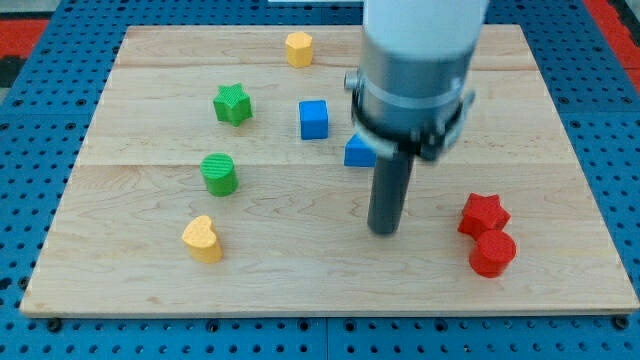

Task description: Push the heart towards the left side of the board

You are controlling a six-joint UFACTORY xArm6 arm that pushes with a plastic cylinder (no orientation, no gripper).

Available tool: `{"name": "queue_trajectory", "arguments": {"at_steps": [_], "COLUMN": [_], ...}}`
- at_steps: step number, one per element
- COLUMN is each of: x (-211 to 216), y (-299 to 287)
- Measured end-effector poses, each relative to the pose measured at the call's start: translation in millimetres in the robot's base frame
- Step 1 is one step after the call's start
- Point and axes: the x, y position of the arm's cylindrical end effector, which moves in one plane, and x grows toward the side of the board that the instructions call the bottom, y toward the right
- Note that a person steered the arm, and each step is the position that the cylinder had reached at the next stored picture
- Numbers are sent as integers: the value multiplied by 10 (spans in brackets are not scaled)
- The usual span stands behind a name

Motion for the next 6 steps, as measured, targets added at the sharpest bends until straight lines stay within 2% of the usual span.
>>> {"name": "queue_trajectory", "arguments": {"at_steps": [1, 3, 4, 5, 6], "x": [244, -508, -16, 135, -55], "y": [-869, -2031, -1808, -1912, -2491]}}
